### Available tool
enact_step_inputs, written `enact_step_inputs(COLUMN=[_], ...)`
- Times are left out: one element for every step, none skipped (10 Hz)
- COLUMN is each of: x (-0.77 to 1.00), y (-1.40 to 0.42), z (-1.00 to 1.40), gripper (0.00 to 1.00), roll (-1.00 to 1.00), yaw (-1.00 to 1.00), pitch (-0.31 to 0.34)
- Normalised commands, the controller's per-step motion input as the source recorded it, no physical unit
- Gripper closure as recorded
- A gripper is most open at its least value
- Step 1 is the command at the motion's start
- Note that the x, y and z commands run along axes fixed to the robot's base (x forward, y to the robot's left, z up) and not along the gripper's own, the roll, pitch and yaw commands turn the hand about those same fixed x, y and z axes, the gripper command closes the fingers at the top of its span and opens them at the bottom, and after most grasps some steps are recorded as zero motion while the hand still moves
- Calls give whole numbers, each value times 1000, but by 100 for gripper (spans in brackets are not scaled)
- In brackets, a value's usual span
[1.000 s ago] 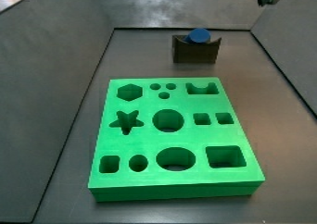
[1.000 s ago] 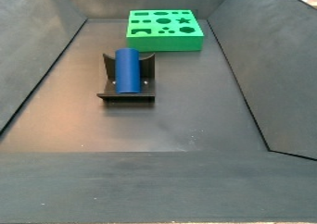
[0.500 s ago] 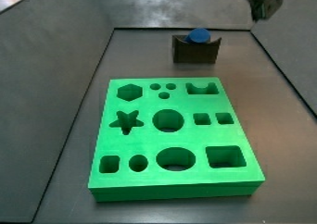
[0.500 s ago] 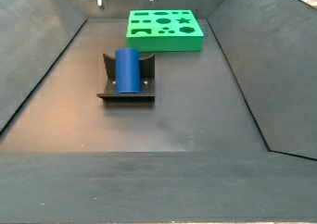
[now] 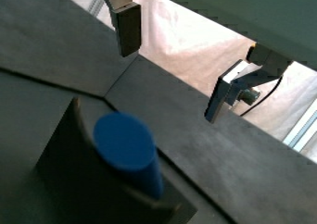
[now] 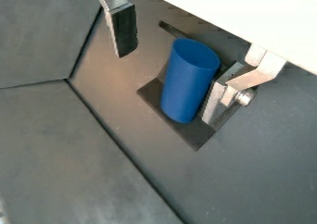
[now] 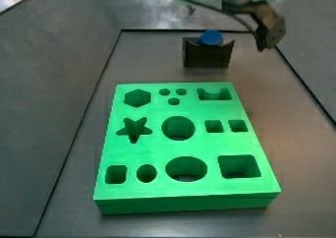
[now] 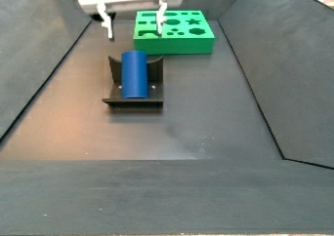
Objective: Pick up the oval object. Move up. Place the oval object on the fixture. Regrasp the oval object. Move to above the board. Insert the oval object.
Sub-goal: Regrasp the oval object, then move to above the board.
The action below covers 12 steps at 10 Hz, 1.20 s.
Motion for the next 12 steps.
enact_step_inputs(x=[82,87,94,90,85,76,67,30,0,364,358,335], y=[44,38,28,20,14,9,10,3,0,-100,-100,-92], z=[-1000,-1000,-900,-749,-599,-417,-282,-178,0,1000,1000,1000], gripper=[0,0,0,0,0,0,0,0,100,100,100,100], roll=[62,64,64,64,67,62,59,51,0,-210,-205,-174], yaw=[-26,-32,-35,-33,-26,-11,3,15,0,-90,-95,-90], pitch=[-75,-63,-39,-20,-2,6,4,14,0,-30,-12,42])
